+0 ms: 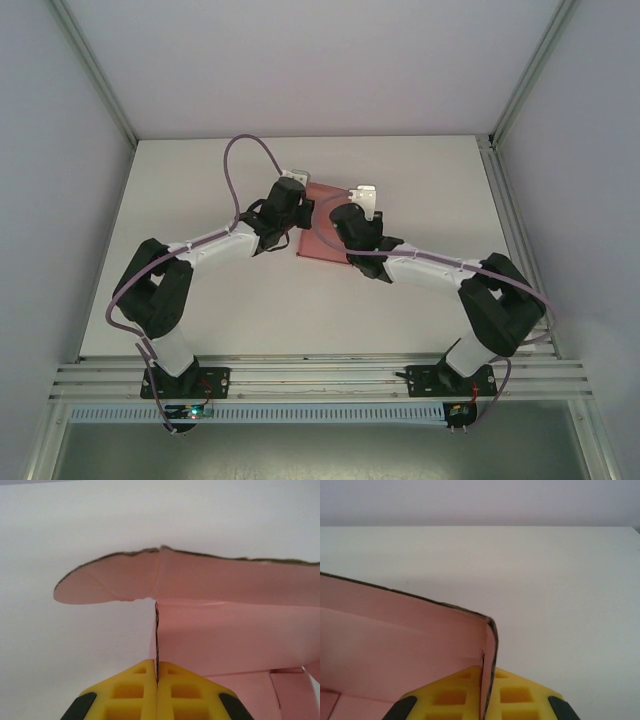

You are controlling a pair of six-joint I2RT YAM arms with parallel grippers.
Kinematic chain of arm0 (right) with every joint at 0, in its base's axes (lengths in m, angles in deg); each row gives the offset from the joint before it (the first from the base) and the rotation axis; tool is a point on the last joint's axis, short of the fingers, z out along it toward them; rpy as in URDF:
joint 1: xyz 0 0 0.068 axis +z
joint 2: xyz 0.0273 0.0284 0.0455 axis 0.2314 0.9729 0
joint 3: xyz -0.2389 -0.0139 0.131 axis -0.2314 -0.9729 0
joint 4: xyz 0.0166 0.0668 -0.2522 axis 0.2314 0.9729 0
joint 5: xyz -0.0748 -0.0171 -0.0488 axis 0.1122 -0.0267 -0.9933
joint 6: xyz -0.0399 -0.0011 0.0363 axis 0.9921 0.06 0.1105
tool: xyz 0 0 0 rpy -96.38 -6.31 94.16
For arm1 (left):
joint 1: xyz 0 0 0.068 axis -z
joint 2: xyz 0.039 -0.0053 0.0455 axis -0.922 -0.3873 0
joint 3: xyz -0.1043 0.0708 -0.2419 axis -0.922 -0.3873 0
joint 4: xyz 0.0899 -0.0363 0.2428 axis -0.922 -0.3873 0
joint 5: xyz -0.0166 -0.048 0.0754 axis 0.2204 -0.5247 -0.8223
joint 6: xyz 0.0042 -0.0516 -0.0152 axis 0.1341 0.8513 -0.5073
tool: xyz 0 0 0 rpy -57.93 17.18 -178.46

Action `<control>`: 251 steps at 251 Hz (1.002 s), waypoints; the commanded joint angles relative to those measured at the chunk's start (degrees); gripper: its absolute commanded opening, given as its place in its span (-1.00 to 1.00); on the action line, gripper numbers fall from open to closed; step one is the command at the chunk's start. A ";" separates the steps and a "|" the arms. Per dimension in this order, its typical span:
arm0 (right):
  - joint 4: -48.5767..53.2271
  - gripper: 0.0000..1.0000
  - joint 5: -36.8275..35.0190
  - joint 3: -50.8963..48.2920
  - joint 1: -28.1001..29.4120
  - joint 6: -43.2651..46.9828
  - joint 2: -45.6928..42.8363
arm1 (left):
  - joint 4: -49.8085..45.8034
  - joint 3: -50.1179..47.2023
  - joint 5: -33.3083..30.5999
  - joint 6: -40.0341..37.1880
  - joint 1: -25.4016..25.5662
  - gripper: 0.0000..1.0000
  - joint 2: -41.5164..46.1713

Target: Assemble paper box

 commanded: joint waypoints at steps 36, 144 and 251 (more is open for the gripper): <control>-10.59 -0.82 -3.19 -1.04 4.28 -4.73 3.12 | 9.81 -4.11 5.43 2.70 3.32 -1.00 0.52; -30.33 -0.82 -2.33 -15.62 9.13 6.97 0.65 | 27.56 -22.56 11.98 1.49 3.77 -1.00 6.34; -36.24 -0.82 -3.25 -23.44 14.32 5.50 2.48 | 34.06 -34.09 11.88 3.18 6.19 -1.00 9.02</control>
